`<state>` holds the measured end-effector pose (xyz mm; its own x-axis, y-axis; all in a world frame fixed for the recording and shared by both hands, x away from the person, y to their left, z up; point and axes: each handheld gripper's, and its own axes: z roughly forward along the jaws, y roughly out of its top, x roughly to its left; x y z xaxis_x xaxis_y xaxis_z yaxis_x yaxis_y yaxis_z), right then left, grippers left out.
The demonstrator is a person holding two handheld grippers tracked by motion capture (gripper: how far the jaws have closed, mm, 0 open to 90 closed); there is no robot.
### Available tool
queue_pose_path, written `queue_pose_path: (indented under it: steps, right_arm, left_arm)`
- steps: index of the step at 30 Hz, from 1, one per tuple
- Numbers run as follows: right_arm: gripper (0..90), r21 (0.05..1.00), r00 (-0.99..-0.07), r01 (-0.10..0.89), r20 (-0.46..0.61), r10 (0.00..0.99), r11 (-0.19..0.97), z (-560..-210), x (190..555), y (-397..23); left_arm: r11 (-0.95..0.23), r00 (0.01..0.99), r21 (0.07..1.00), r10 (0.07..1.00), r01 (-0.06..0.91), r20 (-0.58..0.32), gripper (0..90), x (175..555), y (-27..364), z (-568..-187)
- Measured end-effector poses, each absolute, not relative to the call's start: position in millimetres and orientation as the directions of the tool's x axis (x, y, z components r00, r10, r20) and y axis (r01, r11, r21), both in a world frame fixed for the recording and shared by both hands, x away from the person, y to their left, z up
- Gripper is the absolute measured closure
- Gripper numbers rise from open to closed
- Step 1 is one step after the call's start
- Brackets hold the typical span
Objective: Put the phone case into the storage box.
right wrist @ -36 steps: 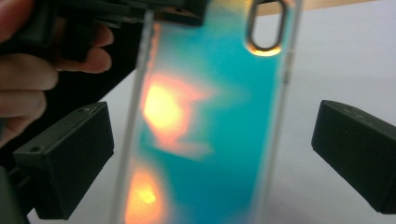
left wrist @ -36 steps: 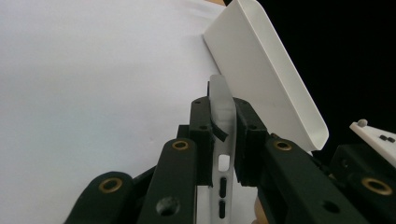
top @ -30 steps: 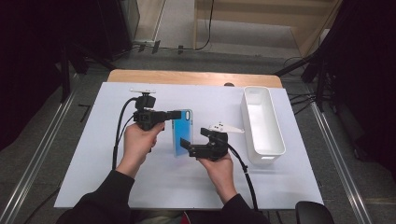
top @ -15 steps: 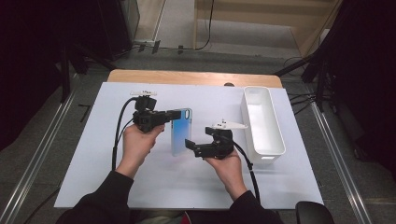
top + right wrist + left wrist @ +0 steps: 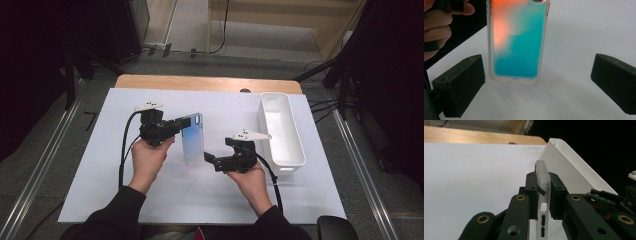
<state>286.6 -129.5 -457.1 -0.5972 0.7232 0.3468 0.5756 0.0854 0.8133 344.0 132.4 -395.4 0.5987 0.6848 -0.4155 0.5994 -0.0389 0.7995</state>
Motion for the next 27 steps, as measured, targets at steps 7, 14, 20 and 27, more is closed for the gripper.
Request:
queue_pose_path:
  steps: [7,14,20,27]
  right_arm:
    - [0.0,0.814,-0.600,0.572,0.330,0.729,0.103,-458.0,284.8,-129.1]
    - [0.0,0.817,-0.605,0.565,0.314,0.731,0.116,-456.6,282.3,-129.1]
    - [0.0,0.820,-0.610,0.548,0.257,0.750,0.166,-456.8,279.4,-129.3]
    - [0.0,0.812,-0.623,0.560,0.281,0.730,0.165,-455.6,280.3,-129.6]
  left_arm:
    - [-0.002,0.584,0.801,0.686,0.599,-0.434,79.4,339.9,133.3,-401.3]
    - [0.019,0.578,0.798,0.679,0.603,-0.453,79.4,336.5,131.2,-408.4]
    - [0.040,0.572,0.786,0.663,0.617,-0.483,79.4,334.9,130.0,-413.7]
    - [0.039,0.578,0.779,0.648,0.626,-0.496,79.3,331.4,125.5,-415.9]
